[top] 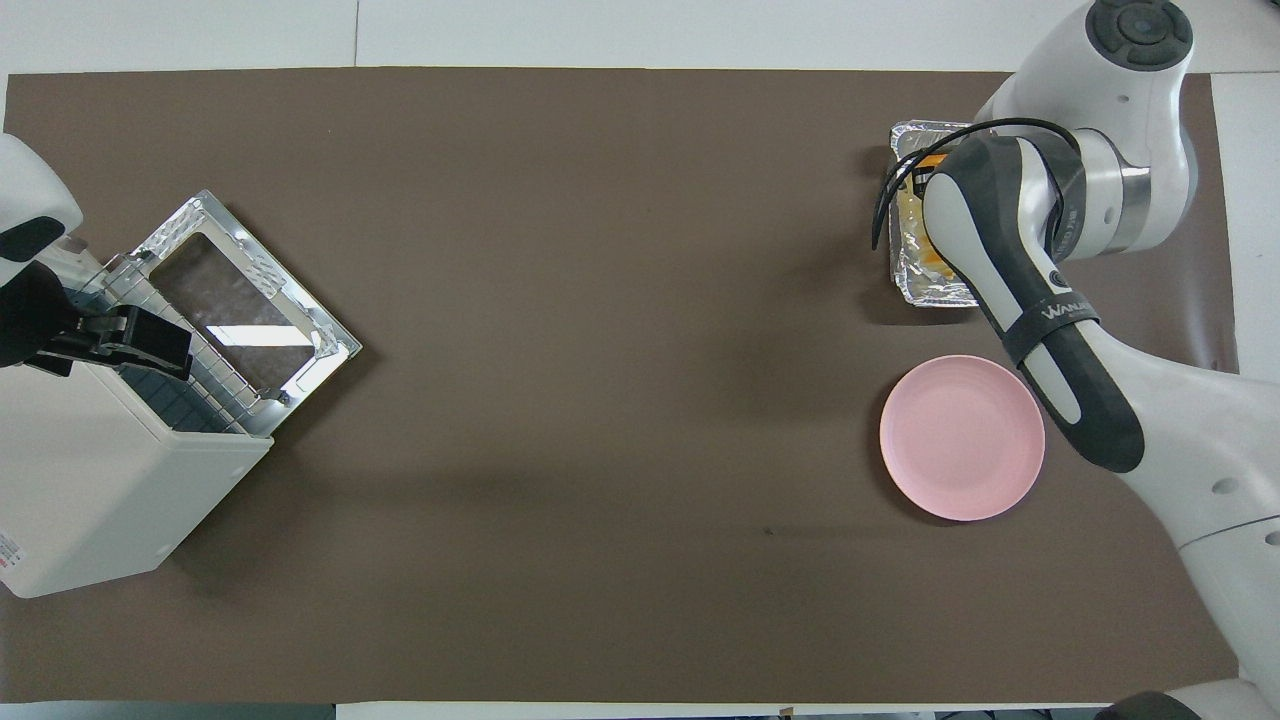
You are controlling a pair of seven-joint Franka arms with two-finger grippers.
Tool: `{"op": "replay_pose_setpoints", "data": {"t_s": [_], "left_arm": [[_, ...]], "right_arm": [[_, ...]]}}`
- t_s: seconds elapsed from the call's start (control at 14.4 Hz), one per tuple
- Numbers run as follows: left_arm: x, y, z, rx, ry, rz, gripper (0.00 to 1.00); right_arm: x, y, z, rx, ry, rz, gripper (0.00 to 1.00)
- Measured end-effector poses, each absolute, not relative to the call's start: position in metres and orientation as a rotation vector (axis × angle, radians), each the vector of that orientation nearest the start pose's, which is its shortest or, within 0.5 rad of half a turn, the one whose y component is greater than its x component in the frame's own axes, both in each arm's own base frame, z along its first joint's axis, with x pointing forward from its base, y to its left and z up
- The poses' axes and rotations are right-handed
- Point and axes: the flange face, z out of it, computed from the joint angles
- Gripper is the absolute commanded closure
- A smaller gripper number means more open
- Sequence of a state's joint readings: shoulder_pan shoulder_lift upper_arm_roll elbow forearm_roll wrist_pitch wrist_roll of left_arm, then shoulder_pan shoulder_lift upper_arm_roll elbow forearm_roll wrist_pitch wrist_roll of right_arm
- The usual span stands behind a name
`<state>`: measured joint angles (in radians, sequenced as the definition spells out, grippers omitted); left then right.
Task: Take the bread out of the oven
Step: 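Lift the bread slices out and carry them to the pink plate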
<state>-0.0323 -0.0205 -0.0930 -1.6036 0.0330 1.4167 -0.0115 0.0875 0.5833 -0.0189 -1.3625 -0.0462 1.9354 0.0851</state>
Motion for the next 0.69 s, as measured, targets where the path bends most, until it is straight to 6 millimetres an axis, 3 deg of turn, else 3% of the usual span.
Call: {"op": "replay_pose_setpoints", "data": {"t_s": [0.35, 0.69], "left_arm": [[0.526, -0.063, 0.608, -3.080, 0.172, 0.253, 0.00], [0.526, -0.063, 0.608, -3.080, 0.172, 0.253, 0.00]], "right_arm": [[0.681, 0.061, 0.425, -3.197, -0.027, 0.091, 1.00], [0.592, 0.066, 0.434, -3.193, -0.007, 0.105, 1.00]]}}
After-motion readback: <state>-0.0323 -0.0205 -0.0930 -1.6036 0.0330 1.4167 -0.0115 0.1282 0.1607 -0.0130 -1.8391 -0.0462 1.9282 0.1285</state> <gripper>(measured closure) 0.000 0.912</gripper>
